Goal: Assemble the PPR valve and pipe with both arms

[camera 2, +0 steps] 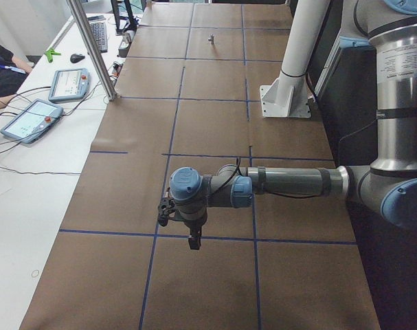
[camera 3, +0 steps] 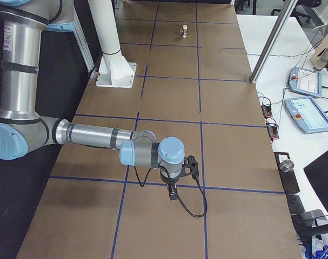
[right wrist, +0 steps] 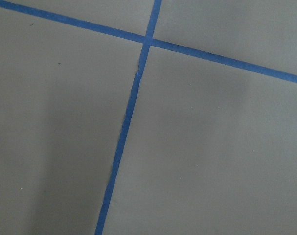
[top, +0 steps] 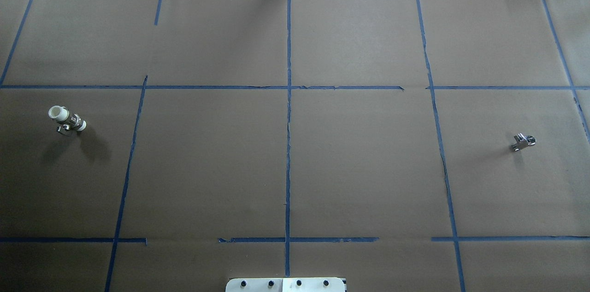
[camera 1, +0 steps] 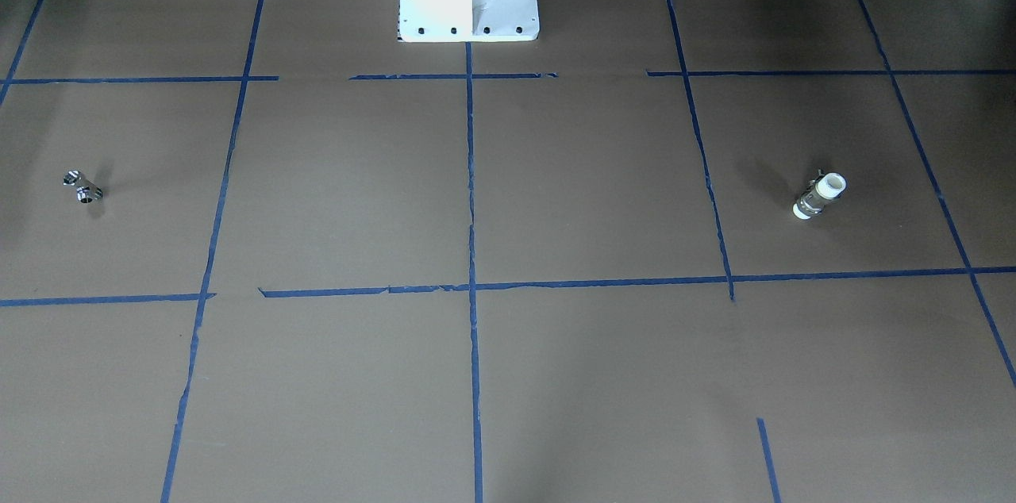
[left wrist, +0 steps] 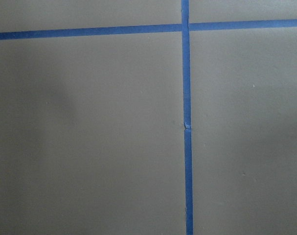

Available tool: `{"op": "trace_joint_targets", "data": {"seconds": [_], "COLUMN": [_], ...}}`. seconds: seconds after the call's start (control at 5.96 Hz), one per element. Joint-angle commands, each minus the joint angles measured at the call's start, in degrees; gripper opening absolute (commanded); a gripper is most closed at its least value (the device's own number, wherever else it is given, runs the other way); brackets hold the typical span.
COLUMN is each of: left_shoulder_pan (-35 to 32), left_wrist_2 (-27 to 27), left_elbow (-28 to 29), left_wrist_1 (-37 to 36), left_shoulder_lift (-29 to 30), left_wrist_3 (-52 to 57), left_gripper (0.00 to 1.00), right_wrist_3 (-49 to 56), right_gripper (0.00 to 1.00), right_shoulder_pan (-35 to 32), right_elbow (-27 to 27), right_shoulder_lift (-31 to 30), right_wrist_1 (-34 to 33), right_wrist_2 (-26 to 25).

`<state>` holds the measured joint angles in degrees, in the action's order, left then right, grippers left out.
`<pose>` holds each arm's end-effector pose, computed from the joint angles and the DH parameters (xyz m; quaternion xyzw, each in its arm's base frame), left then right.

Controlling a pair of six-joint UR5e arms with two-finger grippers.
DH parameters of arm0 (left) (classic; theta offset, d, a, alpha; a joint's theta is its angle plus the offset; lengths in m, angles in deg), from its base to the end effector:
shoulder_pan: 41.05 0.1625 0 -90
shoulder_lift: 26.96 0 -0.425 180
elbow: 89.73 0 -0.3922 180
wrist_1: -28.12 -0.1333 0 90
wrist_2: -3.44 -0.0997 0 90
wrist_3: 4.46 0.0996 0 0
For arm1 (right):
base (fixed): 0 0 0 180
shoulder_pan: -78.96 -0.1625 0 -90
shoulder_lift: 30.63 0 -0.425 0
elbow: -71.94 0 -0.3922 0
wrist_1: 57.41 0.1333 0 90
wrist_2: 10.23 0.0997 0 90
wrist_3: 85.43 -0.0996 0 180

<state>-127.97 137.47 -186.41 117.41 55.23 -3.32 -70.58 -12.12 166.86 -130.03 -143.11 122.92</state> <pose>-0.0408 -0.4345 0.6661 -0.0212 0.3745 0.0281 0.9266 0.0731 -0.4198 0.6854 0.0495 -0.3644 -0.1109 0.9233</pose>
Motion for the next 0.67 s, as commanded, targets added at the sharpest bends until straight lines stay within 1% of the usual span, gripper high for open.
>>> {"op": "trace_joint_targets", "data": {"seconds": [0.0, 0.34, 0.5], "left_shoulder_pan": [0.00, 0.35, 0.44], "left_wrist_2": [0.09, -0.26, -0.09], "left_elbow": [-0.26, -1.31, -1.49], "left_wrist_1": [0.09, 0.09, 0.35], "left_shoulder_lift": [0.08, 0.17, 2.26], "left_wrist_3": [0.09, -0.52, -0.44], "left_gripper": [1.00, 1.00, 1.00], "right_wrist_3": [0.09, 0.00, -0.09], "right_gripper": [1.00, 1.00, 1.00], "right_shoulder_pan": [0.19, 0.80, 0.81], "right_elbow": [0.00, 0.09, 0.00], "right_shoulder_lift": [0.00, 0.09, 0.09], "right_wrist_1": [0.00, 0.52, 1.22], "right_wrist_2": [0.00, -0.09, 0.00]}}
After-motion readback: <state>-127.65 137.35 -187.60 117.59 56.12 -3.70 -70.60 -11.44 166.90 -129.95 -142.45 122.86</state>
